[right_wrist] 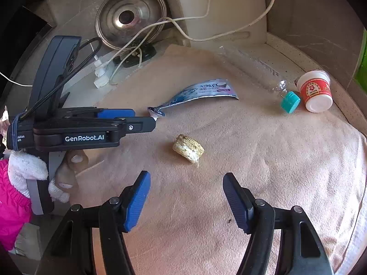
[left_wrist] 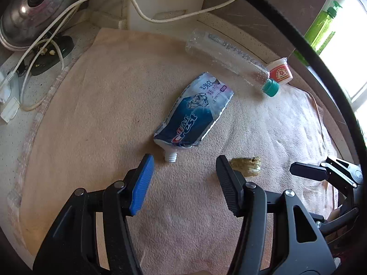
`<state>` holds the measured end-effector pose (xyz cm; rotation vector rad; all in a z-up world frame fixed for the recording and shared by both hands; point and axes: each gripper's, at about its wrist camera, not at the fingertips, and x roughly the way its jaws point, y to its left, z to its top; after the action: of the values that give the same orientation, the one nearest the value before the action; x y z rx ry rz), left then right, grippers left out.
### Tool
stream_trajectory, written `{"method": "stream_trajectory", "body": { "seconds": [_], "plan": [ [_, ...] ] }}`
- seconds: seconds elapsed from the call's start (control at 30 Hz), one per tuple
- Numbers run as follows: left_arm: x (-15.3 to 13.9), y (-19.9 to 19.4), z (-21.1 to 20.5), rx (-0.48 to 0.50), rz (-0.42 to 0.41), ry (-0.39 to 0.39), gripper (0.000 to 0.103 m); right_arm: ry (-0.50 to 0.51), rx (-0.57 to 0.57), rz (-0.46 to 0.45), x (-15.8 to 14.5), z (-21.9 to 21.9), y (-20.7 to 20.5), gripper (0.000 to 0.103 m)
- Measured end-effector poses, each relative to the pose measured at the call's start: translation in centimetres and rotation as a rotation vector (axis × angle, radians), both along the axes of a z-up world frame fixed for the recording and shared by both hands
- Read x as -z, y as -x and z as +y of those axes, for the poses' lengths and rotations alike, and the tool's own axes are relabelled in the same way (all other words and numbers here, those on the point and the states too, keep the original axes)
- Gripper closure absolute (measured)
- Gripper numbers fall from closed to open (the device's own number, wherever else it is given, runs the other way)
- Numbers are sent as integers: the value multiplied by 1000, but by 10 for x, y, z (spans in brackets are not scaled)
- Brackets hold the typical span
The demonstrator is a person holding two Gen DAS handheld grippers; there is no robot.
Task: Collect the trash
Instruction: 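Raise both tools back over the towel toward the toothpaste tube, then grasp the blue toothpaste tube with the left tool while the right tool grasps the bread piece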
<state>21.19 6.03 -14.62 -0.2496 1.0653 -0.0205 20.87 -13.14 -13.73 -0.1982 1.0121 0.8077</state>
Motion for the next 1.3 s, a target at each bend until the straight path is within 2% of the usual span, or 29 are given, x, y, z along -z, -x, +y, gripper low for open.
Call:
{"method": "stream_trajectory", "body": {
  "seconds": [0.23,0.43,0.77,0.97,1.0,1.03,1.3],
  "plan": [
    [13,-22,3,17,21,-30,46,-3,-29,14,9,8,-12,34],
    [24,-33,11,12,37,-9,54,6,-53,17,16,15,-23,35],
    [22,-33,10,11,19,2,57,18,-68,20,23,27,-33,36],
    [21,-29,11,7,12,16,57,25,-75,29,30,33,-38,51],
    [21,-28,11,7,10,16,57,27,-77,29,30,33,-38,55],
    [20,-26,11,5,8,16,57,22,-84,35,30,34,-38,63],
    [12,-14,14,-17,-15,26,58,3,-73,22,25,29,-30,65]
  ]
}}
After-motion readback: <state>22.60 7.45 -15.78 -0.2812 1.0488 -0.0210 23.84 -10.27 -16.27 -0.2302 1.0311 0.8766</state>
